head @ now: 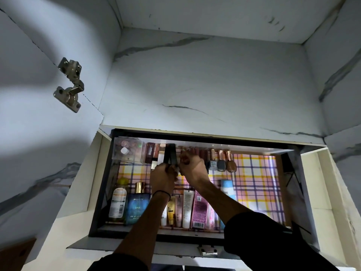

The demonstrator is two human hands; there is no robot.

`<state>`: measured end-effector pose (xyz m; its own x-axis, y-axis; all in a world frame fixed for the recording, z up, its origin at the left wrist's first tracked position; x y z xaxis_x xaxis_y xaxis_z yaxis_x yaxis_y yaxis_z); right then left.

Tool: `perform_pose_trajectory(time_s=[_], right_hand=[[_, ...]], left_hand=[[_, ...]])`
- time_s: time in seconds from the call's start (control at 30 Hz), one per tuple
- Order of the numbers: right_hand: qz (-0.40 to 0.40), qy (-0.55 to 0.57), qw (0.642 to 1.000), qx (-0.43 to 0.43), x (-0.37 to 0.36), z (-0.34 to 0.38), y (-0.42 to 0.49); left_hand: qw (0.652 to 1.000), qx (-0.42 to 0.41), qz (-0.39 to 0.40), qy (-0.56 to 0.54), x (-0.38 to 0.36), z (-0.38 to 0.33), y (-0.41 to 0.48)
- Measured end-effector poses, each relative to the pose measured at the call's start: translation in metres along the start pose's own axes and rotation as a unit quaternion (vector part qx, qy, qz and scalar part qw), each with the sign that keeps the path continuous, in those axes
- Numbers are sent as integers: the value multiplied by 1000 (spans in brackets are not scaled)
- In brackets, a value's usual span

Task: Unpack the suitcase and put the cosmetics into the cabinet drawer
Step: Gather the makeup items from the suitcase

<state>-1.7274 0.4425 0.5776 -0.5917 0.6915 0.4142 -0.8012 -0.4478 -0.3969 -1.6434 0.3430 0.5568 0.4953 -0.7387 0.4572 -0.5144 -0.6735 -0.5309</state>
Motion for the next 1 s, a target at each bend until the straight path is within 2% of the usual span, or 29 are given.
perform_pose_trajectory(time_s=[0.13, 0.3, 0.53, 0.63, 0.9, 1.0], right_hand=[[-2, 52, 999, 4, 6, -10, -11], [-6, 99, 995, 9, 17, -15, -19], [-46, 72, 995, 48, 37, -20, -22], [-49, 80, 994, 56, 45, -19, -24], [-107, 32, 993, 40, 73, -41, -19], [-151, 19, 988, 39, 86, -46, -21]], left_hand=[[998, -26, 11, 47, 0, 0, -1], [992, -68, -48, 95, 6, -3, 0], [962, -185, 8, 201, -13, -23, -9], [949, -188, 5, 253, -13, -30, -3], [954, -190, -8, 230, 1, -34, 4], [953, -210, 27, 215, -11, -35, -8]])
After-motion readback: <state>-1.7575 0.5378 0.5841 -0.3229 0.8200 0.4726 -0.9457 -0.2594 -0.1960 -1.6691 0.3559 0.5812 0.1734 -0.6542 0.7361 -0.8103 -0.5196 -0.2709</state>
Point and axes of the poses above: each hand's wrist, its own y-axis towards the middle knuckle, its own x-axis out of the back of the hand, z = x × y, the point moved 5 cm from there along y, towards the middle knuckle, and after that the axes turned 6 degrees about x, right-handed, at the moved point
